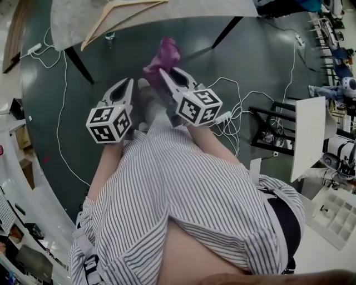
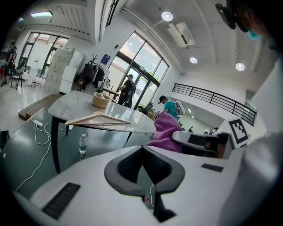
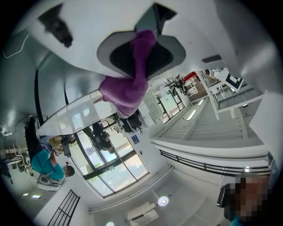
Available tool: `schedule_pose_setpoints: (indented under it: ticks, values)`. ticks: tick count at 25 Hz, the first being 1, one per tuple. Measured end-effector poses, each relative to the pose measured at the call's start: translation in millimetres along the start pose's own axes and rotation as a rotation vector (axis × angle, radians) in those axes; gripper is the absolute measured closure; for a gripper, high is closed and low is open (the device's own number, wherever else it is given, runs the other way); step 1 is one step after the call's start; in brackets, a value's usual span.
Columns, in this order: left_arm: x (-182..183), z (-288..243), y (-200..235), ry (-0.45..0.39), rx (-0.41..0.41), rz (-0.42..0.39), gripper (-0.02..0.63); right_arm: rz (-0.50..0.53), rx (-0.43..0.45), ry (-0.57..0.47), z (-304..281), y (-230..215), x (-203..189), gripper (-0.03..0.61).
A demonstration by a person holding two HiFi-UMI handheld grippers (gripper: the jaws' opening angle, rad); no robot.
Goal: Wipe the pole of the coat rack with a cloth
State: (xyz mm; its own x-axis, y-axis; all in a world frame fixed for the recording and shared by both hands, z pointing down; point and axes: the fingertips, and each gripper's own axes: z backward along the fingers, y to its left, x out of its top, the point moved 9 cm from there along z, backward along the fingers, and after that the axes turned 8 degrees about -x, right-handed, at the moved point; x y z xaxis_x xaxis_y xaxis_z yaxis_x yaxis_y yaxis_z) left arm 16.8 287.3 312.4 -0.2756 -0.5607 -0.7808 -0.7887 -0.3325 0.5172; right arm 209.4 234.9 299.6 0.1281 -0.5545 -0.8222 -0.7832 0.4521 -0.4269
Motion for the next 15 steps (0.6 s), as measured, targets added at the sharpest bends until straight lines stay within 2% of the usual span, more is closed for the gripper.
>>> schedule_pose_setpoints:
  ticks: [6, 15]
  values:
    - [48, -50, 26, -0.004, 0.002, -0.021, 0.603, 0.020, 0.024, -0.038, -56, -25, 51, 0.508]
    - [115, -125, 63, -0.009, 0.016, -0.008, 0.603, 0.046, 0.055, 0.007, -135, -60, 114, 0.508]
